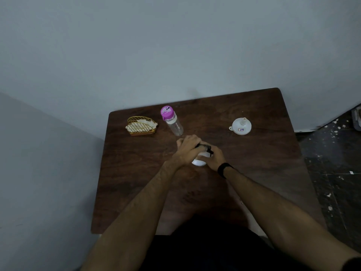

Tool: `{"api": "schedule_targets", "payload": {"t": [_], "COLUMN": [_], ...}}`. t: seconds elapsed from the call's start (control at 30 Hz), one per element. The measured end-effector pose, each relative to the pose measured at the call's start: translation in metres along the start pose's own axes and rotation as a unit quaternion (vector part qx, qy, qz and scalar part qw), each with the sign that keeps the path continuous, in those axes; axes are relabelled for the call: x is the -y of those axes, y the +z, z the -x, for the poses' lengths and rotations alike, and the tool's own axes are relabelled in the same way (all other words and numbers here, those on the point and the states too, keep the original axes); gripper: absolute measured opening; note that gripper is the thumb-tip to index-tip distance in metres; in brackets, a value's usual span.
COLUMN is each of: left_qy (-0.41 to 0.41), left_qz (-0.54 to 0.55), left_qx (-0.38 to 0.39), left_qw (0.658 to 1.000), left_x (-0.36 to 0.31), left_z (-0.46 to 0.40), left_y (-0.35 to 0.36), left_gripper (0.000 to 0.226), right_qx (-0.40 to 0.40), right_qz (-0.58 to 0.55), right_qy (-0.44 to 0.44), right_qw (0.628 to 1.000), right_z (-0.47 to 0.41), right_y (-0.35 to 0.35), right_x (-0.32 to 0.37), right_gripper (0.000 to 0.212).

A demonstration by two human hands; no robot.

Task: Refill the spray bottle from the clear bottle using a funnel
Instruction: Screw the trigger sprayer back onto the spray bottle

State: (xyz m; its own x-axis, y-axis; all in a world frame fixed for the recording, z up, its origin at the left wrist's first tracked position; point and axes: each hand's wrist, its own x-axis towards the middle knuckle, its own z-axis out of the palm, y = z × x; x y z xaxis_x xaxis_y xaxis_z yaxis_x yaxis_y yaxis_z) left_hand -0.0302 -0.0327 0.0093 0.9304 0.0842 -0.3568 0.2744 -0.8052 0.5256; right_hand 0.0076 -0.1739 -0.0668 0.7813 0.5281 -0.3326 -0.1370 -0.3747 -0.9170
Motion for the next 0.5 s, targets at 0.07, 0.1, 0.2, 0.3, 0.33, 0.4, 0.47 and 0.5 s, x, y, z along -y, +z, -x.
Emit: {"api": "schedule_targets", "payload": {"t": [0.07, 0.1, 0.2, 0.3, 0.33, 0.4, 0.47, 0.5], "left_qy": [-0.044, -0.073, -0.172, -0.274, -0.306, -0.341, -0.318, -0.302], "left_qz": [0.049, 0.069, 0.018, 0.006, 0.051, 0.160, 0.162, 0.133], "left_qx": [-0.061, -0.092, -0.127, -0.179, -0.166, -0.116, -0.094, -0.092], "left_qw": [0.996, 0.991, 0.977, 0.945, 0.936, 0.919, 0.929, 0.939], "left_x": [-0.006, -0.010, -0.034, -0.043, -0.041, -0.035, -0.034, -0.035], "left_z": [-0.001, -0.001, 0.002, 0.006, 0.007, 0.004, 0.000, -0.003], "left_y": [0.006, 0.009, 0.015, 0.010, 0.005, 0.000, -0.002, -0.002], "left_gripper": [0.073, 0.067, 0.030, 0.063, 0.076, 0.084, 0.074, 0.064], "right_qx": [0.008, 0.007, 0.003, 0.009, 0.012, 0.014, 0.012, 0.014], "right_qz": [0.012, 0.021, 0.024, 0.027, 0.030, 0.043, 0.058, 0.068], "right_qy": [-0.002, -0.003, 0.017, 0.006, -0.002, -0.018, -0.033, -0.031], "right_qw": [1.000, 1.000, 1.000, 1.000, 0.999, 0.999, 0.998, 0.997], "right_z": [0.000, -0.001, -0.005, -0.005, -0.006, -0.006, -0.007, -0.007], "right_y": [0.000, 0.001, 0.001, 0.000, 0.000, 0.000, 0.000, 0.000], "right_x": [-0.002, -0.004, -0.010, -0.006, -0.007, -0.006, -0.007, -0.005], "right_gripper": [0.051, 0.052, 0.053, 0.055, 0.056, 0.057, 0.058, 0.056]}}
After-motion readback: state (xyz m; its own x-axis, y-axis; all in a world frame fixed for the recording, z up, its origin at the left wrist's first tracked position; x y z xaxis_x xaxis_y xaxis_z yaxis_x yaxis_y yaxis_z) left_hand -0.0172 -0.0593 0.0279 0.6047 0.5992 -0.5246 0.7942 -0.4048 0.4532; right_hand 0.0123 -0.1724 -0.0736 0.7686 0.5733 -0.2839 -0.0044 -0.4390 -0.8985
